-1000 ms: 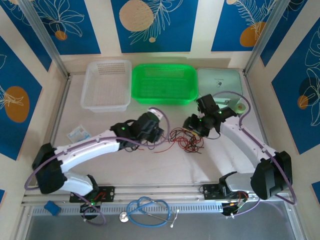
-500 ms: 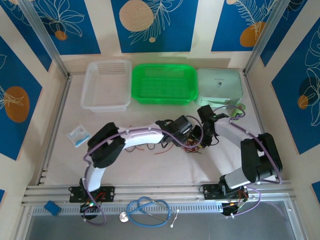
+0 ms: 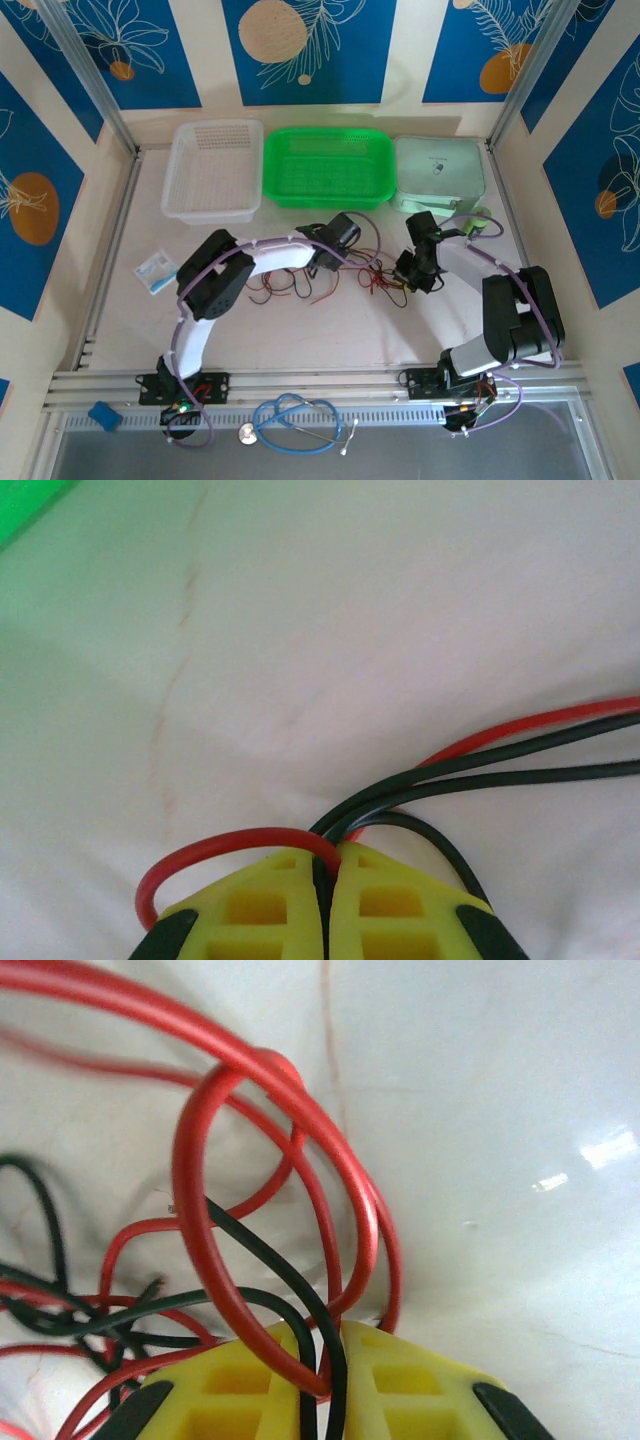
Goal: Untangle the cables
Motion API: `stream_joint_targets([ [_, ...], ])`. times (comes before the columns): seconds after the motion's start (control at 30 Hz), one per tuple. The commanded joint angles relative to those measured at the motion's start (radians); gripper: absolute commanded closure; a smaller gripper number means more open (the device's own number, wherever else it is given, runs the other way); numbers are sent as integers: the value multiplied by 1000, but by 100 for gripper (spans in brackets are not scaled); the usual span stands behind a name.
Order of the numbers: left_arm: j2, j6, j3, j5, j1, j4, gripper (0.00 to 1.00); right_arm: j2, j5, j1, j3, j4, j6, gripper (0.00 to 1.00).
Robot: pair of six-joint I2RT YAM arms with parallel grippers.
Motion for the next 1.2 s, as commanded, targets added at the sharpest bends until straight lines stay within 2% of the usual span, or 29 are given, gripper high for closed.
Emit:
stream_joint_targets([
  [0.0, -66, -35, -88, -98, 44, -50, 100, -2, 59, -26, 1, -73, -21, 84],
  [0.2, -146, -66, -135, -129, 46, -85, 100, 5, 82, -26, 18, -95, -24, 84],
  [0.57, -281, -122, -147, -103, 44, -151, 100, -80, 236, 27, 30, -232, -2, 88],
  [0.6, -287, -122, -144, -101, 44, -156, 100, -90, 238, 37, 34, -239, -2, 87],
  [0.7, -305, -117, -132, -83, 41, -166, 100, -118, 207, 76, 50, -242, -14, 76],
  [0.73, -311, -110, -128, -71, 39, -165, 97, -127, 194, 87, 62, -248, -19, 73],
  [0.8, -327, -101, -121, -61, 32, -165, 83, -146, 177, 106, 92, -270, -36, 65],
  [0.87, -350, -80, -110, -38, 18, -162, 63, -172, 176, 120, 134, -306, -66, 59],
  [0.97, -389, -47, -89, -31, -14, -164, 47, -215, 177, 131, 193, -351, -116, 51],
  [1.07, -423, -22, -63, -30, -47, -177, 40, -246, 154, 135, 232, -368, -165, 48],
  [1.17, -457, -23, -48, -32, -66, -195, 38, -254, 117, 148, 250, -368, -175, 48],
])
